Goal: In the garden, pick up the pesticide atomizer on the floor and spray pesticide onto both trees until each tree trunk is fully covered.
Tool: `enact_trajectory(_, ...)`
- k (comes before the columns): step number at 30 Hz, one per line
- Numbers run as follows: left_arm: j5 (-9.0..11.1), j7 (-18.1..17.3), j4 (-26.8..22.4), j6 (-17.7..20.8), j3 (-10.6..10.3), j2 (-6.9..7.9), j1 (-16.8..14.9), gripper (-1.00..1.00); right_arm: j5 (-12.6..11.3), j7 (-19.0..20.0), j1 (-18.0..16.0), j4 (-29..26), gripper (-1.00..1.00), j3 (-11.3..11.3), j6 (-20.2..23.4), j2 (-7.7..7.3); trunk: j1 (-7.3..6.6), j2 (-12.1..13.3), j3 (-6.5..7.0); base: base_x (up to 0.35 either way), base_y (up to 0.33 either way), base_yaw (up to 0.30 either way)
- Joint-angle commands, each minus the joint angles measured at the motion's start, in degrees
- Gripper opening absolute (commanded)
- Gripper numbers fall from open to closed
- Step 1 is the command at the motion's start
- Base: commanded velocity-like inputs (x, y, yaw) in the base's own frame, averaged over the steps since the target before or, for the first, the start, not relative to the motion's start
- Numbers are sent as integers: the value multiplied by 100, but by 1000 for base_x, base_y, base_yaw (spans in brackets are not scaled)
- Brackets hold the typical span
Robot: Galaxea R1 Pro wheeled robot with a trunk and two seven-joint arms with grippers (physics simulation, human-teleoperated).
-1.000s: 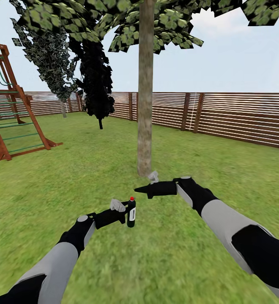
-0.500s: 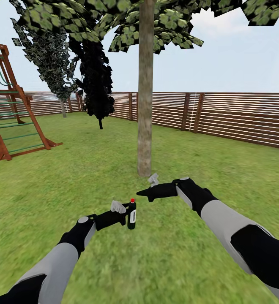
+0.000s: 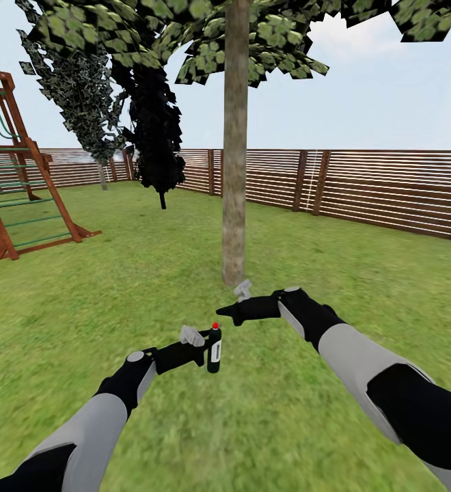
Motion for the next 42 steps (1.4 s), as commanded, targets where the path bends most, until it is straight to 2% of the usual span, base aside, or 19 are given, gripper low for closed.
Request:
enact_trajectory(1,4,0,-1,0,0,-1,0,-100,0,-6,0,2,-100,0,0,4,0,0,0,0,0,0)
enact_trajectory(16,4,0,-2,0,-2,-3,0,-100,24,-42,12,21,-100,0,0,12,0,0,0,0,0,0)
enact_trajectory(21,4,0,-2,0,-6,-4,1,-100,43,-43,16,262,-100,0,-16,18,0,0,0,0,0,0)
enact_trajectory(26,4,0,-2,0,-10,-4,0,-100,43,-43,17,285,-100,3,-17,54,0,0,0,0,0,0)
enact_trajectory(32,4,0,-2,0,-10,-4,0,-100,43,-140,17,287,-100,7,-18,164,0,0,0,0,0,0)
enact_trajectory(42,4,0,-2,0,-11,-4,0,-100,43,-296,18,295,-100,6,-18,187,0,0,0,0,0,0)
